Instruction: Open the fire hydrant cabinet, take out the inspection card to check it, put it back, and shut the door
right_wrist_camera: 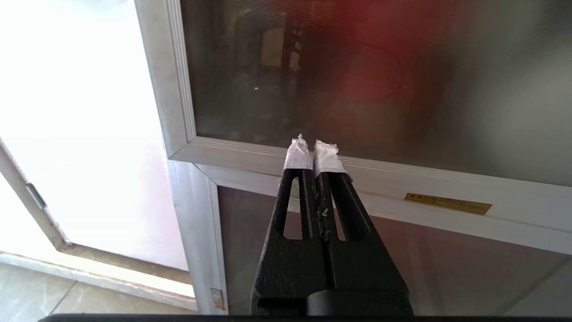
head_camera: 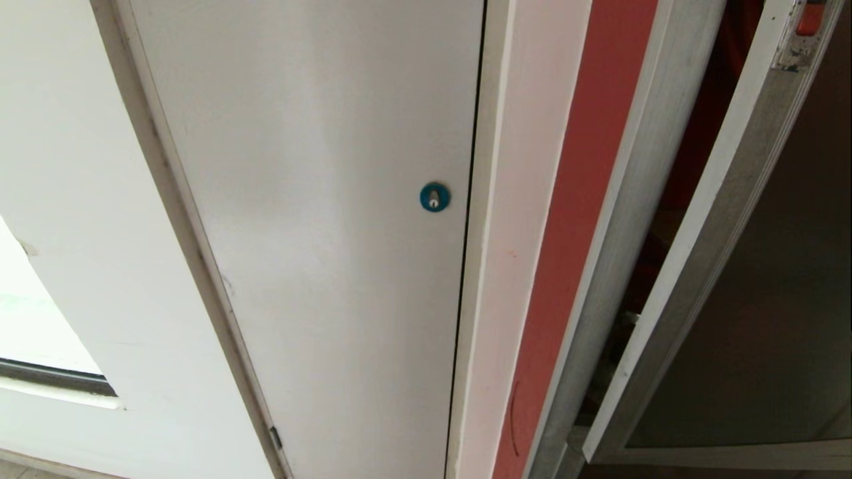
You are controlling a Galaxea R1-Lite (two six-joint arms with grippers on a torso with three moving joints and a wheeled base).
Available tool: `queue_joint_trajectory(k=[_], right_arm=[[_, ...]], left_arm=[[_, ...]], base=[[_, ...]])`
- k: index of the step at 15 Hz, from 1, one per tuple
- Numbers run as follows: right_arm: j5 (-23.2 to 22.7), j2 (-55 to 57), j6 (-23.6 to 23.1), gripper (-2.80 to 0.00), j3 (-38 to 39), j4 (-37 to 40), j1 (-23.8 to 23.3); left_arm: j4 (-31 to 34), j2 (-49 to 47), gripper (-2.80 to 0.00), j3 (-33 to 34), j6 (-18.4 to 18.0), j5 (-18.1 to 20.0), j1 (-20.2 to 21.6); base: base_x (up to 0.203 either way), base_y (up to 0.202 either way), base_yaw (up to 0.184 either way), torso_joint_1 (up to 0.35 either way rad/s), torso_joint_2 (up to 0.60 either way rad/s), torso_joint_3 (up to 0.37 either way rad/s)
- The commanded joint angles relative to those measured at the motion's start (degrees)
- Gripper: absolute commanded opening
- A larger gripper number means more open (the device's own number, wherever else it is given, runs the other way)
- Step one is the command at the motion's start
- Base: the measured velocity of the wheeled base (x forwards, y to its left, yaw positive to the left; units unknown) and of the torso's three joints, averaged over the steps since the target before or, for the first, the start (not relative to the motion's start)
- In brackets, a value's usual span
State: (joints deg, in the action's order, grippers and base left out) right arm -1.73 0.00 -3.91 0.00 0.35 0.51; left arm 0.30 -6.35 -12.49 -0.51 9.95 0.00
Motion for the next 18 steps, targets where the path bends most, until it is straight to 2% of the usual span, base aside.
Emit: queue_joint_trajectory(k=[1, 3, 5, 6, 8, 11, 14, 18], right_arm=[[0.0, 0.1, 0.0, -2.8, 0.0, 0.0, 0.0], [0.0, 0.1, 0.0, -2.8, 0.0, 0.0, 0.0], [0.0, 0.1, 0.0, -2.8, 0.0, 0.1, 0.0], [0.0, 0.1, 0.0, -2.8, 0.0, 0.0, 0.0], [0.0, 0.1, 0.0, -2.8, 0.0, 0.0, 0.0], [0.0, 0.1, 0.0, -2.8, 0.0, 0.1, 0.0], [0.0, 0.1, 0.0, -2.8, 0.0, 0.0, 0.0], [0.0, 0.1, 0.0, -2.8, 0.0, 0.0, 0.0]], left_arm=[[0.0, -10.6, -2.8, -4.9, 0.2, 3.9, -0.1], [-0.1, -23.0, -2.8, -12.3, 0.5, 11.8, -0.6], [-0.8, -36.0, -2.8, -20.3, 0.7, 20.2, -2.7], [-1.9, -41.7, -2.8, -23.6, 0.9, 23.4, -5.1], [-6.4, -52.8, -2.8, -28.7, 1.5, 27.7, -13.2], [-15.0, -66.5, -2.8, -33.8, 2.1, 30.5, -24.1], [-18.4, -75.5, -2.8, -41.3, 2.5, 31.5, -32.7], [-19.0, -83.4, -2.8, -48.3, 3.2, 31.3, -39.1]], base=[[0.0, 0.0, 0.0, 0.0, 0.0, 0.0], [0.0, 0.0, 0.0, 0.0, 0.0, 0.0], [0.0, 0.0, 0.0, 0.0, 0.0, 0.0], [0.0, 0.0, 0.0, 0.0, 0.0, 0.0], [0.0, 0.0, 0.0, 0.0, 0.0, 0.0], [0.0, 0.0, 0.0, 0.0, 0.0, 0.0], [0.0, 0.0, 0.0, 0.0, 0.0, 0.0], [0.0, 0.0, 0.0, 0.0, 0.0, 0.0]])
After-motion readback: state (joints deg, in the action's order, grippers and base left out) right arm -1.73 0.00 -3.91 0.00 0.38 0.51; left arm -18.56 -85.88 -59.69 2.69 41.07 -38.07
